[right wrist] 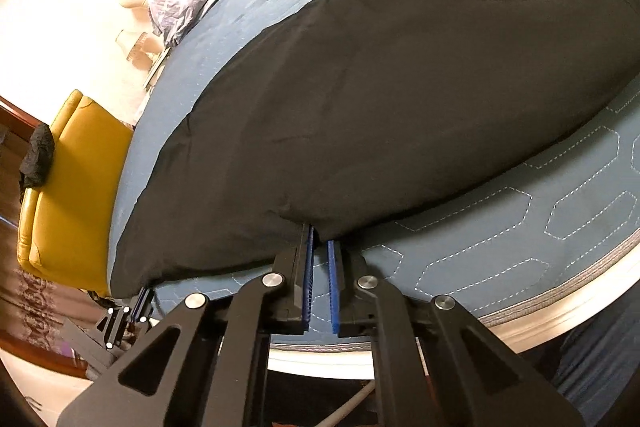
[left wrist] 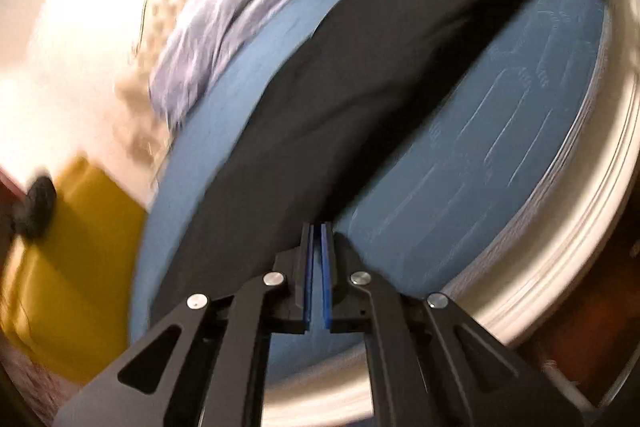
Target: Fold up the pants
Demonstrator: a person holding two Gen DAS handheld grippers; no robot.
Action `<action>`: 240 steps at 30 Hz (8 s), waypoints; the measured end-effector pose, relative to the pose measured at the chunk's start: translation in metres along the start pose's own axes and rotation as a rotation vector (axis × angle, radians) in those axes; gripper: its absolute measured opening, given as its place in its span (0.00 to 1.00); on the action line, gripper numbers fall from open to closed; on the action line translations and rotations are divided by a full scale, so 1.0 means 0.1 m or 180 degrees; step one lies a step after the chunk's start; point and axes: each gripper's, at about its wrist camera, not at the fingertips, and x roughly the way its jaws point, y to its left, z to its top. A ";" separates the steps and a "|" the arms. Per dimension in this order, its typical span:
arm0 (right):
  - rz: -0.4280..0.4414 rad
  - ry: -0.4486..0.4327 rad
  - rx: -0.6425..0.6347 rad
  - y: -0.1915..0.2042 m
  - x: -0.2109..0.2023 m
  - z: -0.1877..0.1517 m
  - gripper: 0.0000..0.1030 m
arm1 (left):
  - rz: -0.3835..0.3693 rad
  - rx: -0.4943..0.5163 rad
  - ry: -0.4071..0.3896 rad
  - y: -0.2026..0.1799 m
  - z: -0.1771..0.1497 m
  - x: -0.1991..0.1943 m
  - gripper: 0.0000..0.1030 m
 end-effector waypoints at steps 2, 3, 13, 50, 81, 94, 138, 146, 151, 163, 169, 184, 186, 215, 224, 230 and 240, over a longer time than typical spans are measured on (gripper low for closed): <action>-0.0034 -0.0002 -0.0059 0.04 0.03 0.02 0.05 | -0.0148 -0.0564 0.0012 0.37 -0.02 -0.13 0.07; -0.0051 -0.0006 -0.0091 0.05 0.03 0.02 0.05 | -0.0230 -0.0802 -0.0055 0.53 0.05 -0.17 0.07; -0.0210 -0.0058 -0.0240 0.13 0.04 -0.02 0.05 | -0.1887 -0.1878 0.0345 1.05 1.48 1.47 0.37; -0.1228 -0.0665 -0.0728 -0.72 -0.74 0.77 0.06 | -0.1331 -0.2203 0.0059 0.56 0.60 0.04 0.62; -0.0678 -0.0038 -0.2439 1.81 0.94 -0.16 0.58 | -0.1334 -0.5805 -0.0414 2.47 -2.74 0.44 0.61; -0.1110 -0.0032 -0.2154 1.56 1.19 0.01 0.66 | -0.1960 -0.5984 -0.0852 2.77 -2.85 1.04 0.55; 0.0641 0.0637 -0.0822 1.40 0.92 0.67 0.83 | 0.0581 -0.0274 -0.0534 0.06 0.56 0.49 0.09; 0.1331 0.1343 -0.0706 1.97 1.55 0.69 0.83 | 0.1029 0.0082 -0.0731 -0.06 0.53 0.40 0.09; 0.1362 0.1838 -0.0774 2.34 2.07 0.60 0.77 | 0.1000 0.0250 -0.0785 -0.16 0.46 0.35 0.09; 0.1555 0.1517 -0.1015 2.74 1.50 0.89 0.05 | 0.0818 -0.1858 -0.0172 0.76 0.04 0.41 0.88; 0.1301 0.1320 -0.1028 2.29 1.34 0.99 0.05 | 0.0444 -0.2522 0.0186 1.21 -0.44 0.67 0.89; 0.1643 0.1156 -0.0049 1.30 1.79 0.67 0.16 | 0.0580 -0.1861 0.0211 1.04 -0.37 0.52 0.88; 0.1708 0.1030 0.0035 1.29 1.78 0.71 0.25 | 0.0582 -0.1849 0.0208 1.04 -0.37 0.51 0.88; 0.0882 0.0601 -0.0518 1.00 1.44 0.92 0.02 | 0.0062 -0.1937 0.0277 1.01 -0.14 0.66 0.89; 0.0718 0.0561 -0.0726 1.02 1.38 0.92 0.03 | -0.0093 -0.2032 0.0412 1.07 -0.12 0.60 0.89; 0.0616 0.0516 -0.0812 1.03 1.33 0.90 0.03 | -0.0171 -0.2047 0.0546 1.11 -0.12 0.66 0.89; 0.0546 0.0651 -0.0773 1.03 1.32 0.95 0.09 | -0.0273 -0.2108 0.0685 1.12 -0.10 0.72 0.89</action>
